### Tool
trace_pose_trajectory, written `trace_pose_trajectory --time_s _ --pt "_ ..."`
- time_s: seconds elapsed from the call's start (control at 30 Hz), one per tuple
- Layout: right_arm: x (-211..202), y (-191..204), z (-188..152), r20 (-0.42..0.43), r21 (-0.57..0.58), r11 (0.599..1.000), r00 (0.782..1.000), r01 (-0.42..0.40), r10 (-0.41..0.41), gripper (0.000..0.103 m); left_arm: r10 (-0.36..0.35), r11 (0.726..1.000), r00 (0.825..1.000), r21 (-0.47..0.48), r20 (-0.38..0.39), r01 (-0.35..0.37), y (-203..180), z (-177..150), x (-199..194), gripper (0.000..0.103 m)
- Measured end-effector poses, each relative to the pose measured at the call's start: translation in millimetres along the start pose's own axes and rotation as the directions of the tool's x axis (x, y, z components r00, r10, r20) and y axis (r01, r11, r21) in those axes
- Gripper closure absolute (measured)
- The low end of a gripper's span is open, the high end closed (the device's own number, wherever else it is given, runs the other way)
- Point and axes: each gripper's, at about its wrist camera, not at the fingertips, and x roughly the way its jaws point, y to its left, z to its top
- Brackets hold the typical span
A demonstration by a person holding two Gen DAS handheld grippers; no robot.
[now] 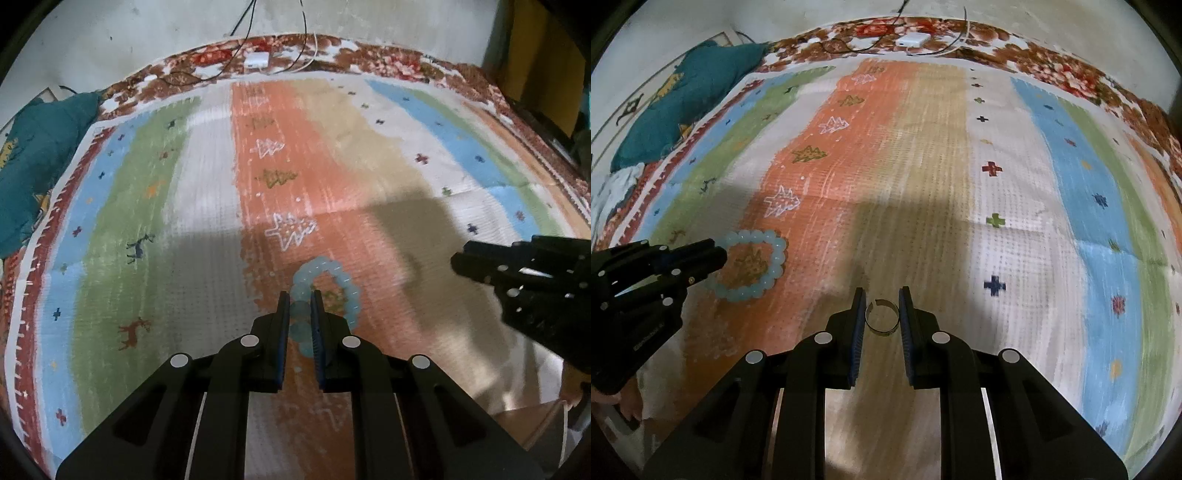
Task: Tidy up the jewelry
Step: 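Close left tool on light-blue bracelet while right tool grasps gold ring, then carry light-blue bracelet and gold ring over the tin box with both tools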
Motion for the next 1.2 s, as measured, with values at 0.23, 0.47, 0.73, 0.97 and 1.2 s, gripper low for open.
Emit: trace_pose_trajectory --time_s 0.23,0.47,0.73,0.97,1.2 --pt "-28.0 -1.1 -4.7 0.031 0.031 0.999 0.999 -0.009 0.008 0.084 -0.011 1.0 0.999 0.006 0.039 0.011 -13.5 -0.1 -27.7 0.092" --pt "-51.8 2.8 -9.7 0.065 0.031 0.999 0.998 -0.019 0.017 0.084 -0.009 1.0 0.997 -0.008 0.075 0.01 -15.2 -2.1 -53.8 0.092" --pt "-72.8 11.9 -22.4 0.087 0.016 0.999 0.996 -0.034 0.033 0.084 -0.02 0.999 0.995 -0.032 0.099 0.023 -15.8 -8.1 -76.8 0.092" --pt "-87.1 18.0 -40.3 0.101 0.004 0.999 0.994 -0.034 0.034 0.084 -0.039 0.998 0.992 -0.042 0.116 0.044 -20.2 -19.1 -93.8 0.092" --pt "-102.4 19.1 -48.6 0.126 -0.007 0.999 0.991 -0.037 0.038 0.084 -0.044 0.998 0.989 -0.043 0.143 0.05 -27.3 -25.9 -109.6 0.092"
